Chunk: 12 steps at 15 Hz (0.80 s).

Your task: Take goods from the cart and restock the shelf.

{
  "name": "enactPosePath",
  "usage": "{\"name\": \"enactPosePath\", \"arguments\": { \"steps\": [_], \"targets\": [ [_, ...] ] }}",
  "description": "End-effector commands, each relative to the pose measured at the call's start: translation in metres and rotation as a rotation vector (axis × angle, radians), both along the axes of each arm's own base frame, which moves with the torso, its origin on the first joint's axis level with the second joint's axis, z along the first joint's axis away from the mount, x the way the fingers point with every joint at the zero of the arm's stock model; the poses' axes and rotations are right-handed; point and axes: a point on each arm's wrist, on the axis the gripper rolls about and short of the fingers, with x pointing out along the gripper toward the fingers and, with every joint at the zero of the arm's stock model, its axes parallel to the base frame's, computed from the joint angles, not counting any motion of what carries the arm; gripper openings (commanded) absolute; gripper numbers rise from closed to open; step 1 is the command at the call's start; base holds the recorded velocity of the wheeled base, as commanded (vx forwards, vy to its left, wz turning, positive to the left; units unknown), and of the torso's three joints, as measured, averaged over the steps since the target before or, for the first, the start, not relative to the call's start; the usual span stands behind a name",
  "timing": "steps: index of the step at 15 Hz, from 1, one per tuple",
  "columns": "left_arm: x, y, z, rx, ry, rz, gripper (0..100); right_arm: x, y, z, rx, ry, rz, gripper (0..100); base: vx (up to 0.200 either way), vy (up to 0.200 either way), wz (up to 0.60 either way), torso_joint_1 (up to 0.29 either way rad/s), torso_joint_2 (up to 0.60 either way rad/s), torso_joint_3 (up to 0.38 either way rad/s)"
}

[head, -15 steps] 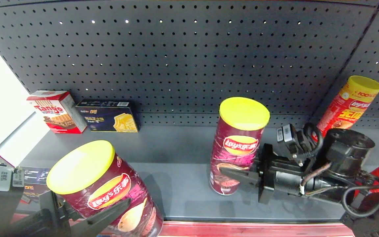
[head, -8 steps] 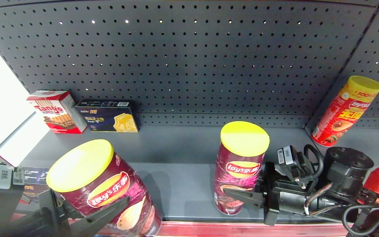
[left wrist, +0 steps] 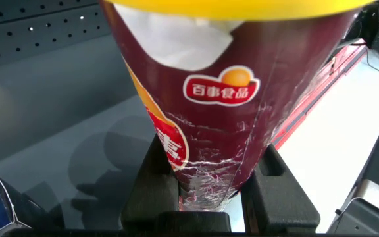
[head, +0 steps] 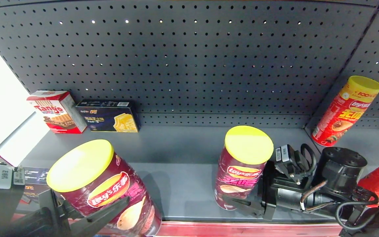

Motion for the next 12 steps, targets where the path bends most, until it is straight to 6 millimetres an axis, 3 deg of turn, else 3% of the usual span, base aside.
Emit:
{"name": "enactPosePath", "arguments": {
  "steps": [1,4,7,12],
  "targets": [
    [0.000,0.000,0.000,0.000,0.000,-0.003,0,-0.005,-0.003,0.003,0.004,-0.007,-0.004,100,0.000,0.000,0.00,0.000,0.00,0.000],
    [-0.001,0.000,0.000,0.000,0.000,-0.004,0,-0.023,-0.016,0.009,0.007,-0.010,-0.016,100,0.000,0.000,0.00,0.000,0.00,0.000],
    [-0.002,0.001,-0.001,0.001,0.001,-0.001,0,-0.025,-0.026,0.007,0.000,0.002,-0.045,100,0.000,0.000,0.00,0.000,0.00,0.000],
    [-0.003,0.001,-0.003,0.005,0.008,-0.006,0,-0.052,-0.044,0.041,0.081,-0.103,-0.161,100,0.000,0.000,0.00,0.000,0.00,0.000]
  ]
}}
